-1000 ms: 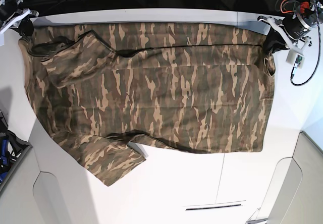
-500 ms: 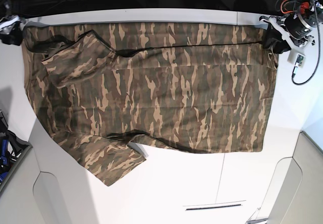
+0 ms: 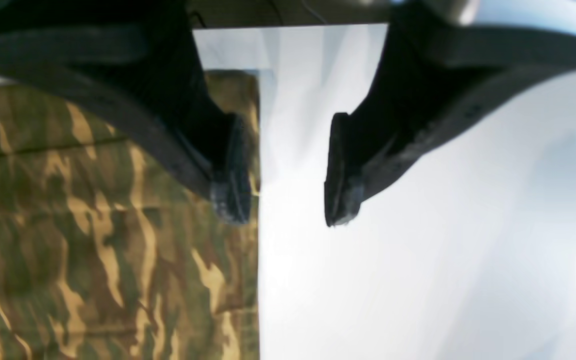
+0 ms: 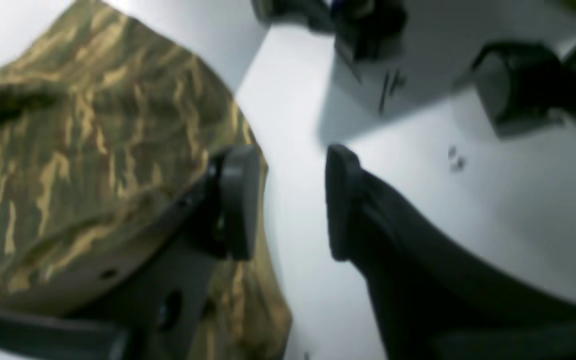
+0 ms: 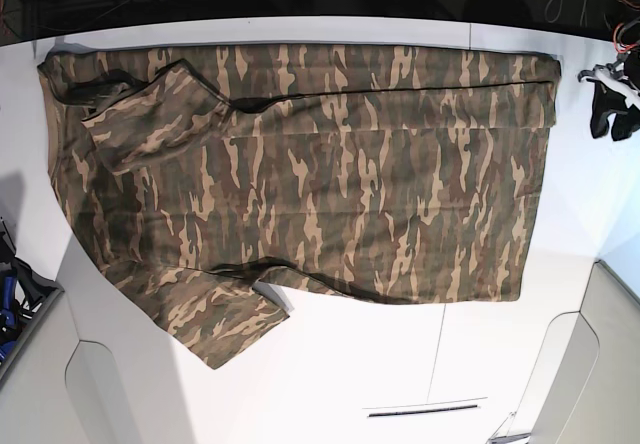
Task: Fold the T-shirt properly
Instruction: 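Release the fabric and move both grippers to the hem corners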
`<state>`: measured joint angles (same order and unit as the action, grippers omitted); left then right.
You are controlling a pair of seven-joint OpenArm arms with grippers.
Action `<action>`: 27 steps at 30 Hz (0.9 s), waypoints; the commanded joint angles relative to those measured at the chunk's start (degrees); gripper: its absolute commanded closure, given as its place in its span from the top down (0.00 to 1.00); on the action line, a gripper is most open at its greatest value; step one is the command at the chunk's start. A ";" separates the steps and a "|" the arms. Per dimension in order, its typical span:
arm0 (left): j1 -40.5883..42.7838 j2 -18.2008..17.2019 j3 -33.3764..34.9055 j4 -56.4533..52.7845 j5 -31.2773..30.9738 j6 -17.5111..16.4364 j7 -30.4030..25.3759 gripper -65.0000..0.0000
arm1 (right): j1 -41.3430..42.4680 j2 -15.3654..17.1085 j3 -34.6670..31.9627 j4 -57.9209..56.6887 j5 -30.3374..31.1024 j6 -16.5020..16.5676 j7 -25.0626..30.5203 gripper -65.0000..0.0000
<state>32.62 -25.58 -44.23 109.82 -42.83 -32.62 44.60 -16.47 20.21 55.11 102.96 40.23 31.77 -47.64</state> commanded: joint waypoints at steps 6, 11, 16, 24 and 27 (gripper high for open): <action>-2.58 -1.14 -0.46 0.92 -0.94 -0.20 -1.11 0.45 | 5.55 1.84 -1.42 -0.20 0.66 -0.07 1.60 0.35; -4.26 -1.16 -0.35 0.90 -1.09 -0.20 -3.41 0.56 | 8.94 1.88 -6.23 -2.99 -3.08 -0.09 4.48 0.35; -6.21 -1.29 -0.35 0.83 -1.07 -0.17 -4.52 0.56 | 13.64 1.86 -12.50 -9.07 -6.67 -0.09 7.04 0.35; -10.14 -4.37 2.69 -2.23 -1.05 -0.13 -5.42 0.56 | 24.20 1.86 -19.06 -22.69 -7.28 -0.04 7.43 0.35; -13.68 -6.80 5.92 -6.43 -0.94 0.52 -5.86 0.56 | 27.74 1.86 -20.79 -27.61 -7.50 -0.02 8.31 0.35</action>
<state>19.18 -31.20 -37.78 102.54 -43.00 -32.23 40.23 10.26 20.82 34.13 74.35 31.90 31.70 -40.77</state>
